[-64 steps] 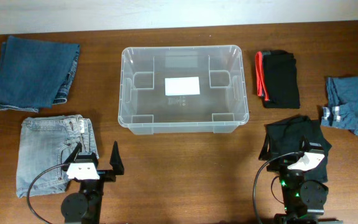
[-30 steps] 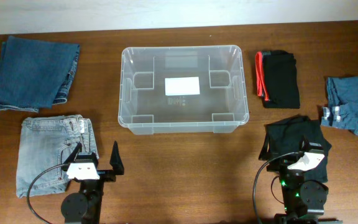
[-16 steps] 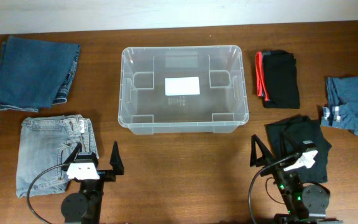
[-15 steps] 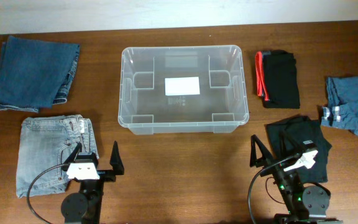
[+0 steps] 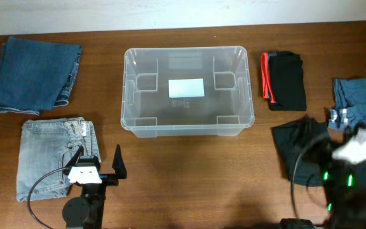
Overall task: Pack container
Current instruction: 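Move the right gripper over the black red-trimmed garment, pushing the black shirt aside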
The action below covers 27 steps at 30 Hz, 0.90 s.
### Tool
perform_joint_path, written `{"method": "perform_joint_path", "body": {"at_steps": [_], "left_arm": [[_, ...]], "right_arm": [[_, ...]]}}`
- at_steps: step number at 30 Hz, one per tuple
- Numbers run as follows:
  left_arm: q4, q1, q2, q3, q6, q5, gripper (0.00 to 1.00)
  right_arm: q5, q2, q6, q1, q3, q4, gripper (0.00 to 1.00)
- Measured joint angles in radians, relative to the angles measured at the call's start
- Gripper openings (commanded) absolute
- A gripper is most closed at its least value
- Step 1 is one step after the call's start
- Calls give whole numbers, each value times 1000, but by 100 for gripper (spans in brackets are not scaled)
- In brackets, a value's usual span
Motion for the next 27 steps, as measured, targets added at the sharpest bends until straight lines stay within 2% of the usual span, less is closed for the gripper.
{"method": "perform_joint_path", "body": {"at_steps": [2,8,10,13,21,27], "left_arm": [[-1,0,0,0,0,0,99],[0,0,-1,0,0,-1,99],[0,0,-2,0,0,-1,99],[0,0,-2,0,0,0,100],[0,0,-2,0,0,-1,99],[0,0,-2,0,0,0,99]], "right_arm": [[35,222,-5,0,196,-182,98],[10,644,-117,0,651,-520,98],[-30,845,-230,-1,939,-710,98],[-69,990,-291,-35,1110,-759,98],[-94,1230,-404,-163,1144,-717,98],[-278,1434,-582,-255,1146,-708,98]]}}
